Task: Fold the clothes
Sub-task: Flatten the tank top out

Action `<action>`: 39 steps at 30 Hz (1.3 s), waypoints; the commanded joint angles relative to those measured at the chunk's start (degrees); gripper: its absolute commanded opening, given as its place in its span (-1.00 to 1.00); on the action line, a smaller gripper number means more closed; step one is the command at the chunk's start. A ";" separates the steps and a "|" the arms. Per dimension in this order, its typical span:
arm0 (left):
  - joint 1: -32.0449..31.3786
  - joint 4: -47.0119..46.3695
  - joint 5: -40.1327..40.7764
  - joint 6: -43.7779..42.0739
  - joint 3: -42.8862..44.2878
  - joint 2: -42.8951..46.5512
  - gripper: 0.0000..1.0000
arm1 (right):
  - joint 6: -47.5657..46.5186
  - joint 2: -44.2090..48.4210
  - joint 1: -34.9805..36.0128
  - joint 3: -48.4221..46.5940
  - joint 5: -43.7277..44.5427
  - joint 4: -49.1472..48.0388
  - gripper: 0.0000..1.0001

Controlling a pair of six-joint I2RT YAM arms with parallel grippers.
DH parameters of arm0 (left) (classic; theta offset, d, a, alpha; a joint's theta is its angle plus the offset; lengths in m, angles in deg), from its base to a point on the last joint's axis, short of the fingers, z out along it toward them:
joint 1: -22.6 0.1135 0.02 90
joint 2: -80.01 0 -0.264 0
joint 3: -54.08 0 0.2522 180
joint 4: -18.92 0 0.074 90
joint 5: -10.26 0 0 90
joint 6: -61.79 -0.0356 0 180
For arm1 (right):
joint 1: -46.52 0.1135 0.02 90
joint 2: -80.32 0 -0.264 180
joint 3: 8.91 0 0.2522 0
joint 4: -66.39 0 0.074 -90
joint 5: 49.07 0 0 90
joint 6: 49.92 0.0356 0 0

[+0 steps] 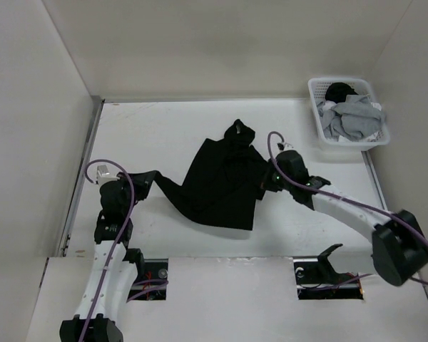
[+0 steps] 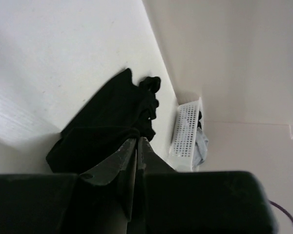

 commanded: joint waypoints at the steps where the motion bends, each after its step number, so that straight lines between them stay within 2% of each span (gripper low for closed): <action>1: 0.59 0.62 -1.46 -0.82 -3.83 0.91 -0.88 | 2.29 -6.86 -0.75 2.80 -0.40 -7.02 -0.97; 6: 1.56 2.47 -3.48 -0.03 -8.85 2.40 -0.87 | 2.20 -16.80 -5.05 -0.61 -0.66 -11.25 -0.98; 14: 2.61 4.85 -3.40 0.67 -9.29 2.32 -0.87 | 2.37 -30.87 -15.24 -16.96 -2.24 -11.69 -1.00; 15: 2.88 4.67 -3.40 0.67 -9.38 1.97 -0.86 | 2.72 -32.10 -16.21 -18.71 -2.85 -11.34 -0.96; 17: 3.23 4.14 -3.22 0.15 -8.95 1.00 -0.82 | 2.99 -32.99 -17.36 -20.48 -3.99 -11.16 -0.76; 20: 2.88 4.49 -2.00 -4.93 -5.79 -0.84 -0.72 | 2.55 -29.93 -17.54 -18.31 -3.04 -11.78 -0.32; 24: -0.71 11.33 1.95 -12.06 -4.20 -0.85 -0.69 | 2.02 -20.36 -17.27 -9.79 0.91 -14.14 -0.16; 27: -5.19 14.86 4.16 -13.74 -6.03 1.43 -0.54 | 2.46 -13.50 -15.87 -3.63 2.50 -15.99 -0.15; 32: -11.17 10.31 2.93 -10.50 -9.82 0.83 -0.20 | 1.94 -8.65 -10.78 1.48 2.33 -17.58 -0.27; 36: -14.51 0.03 1.96 -10.84 -9.74 -5.13 -0.16 | 1.76 -7.33 -7.43 4.11 2.77 -17.84 -0.36; 39: -16.10 -3.14 3.01 -13.47 -7.89 -11.55 -0.21 | 2.11 -5.75 -6.20 6.57 2.51 -18.54 -0.36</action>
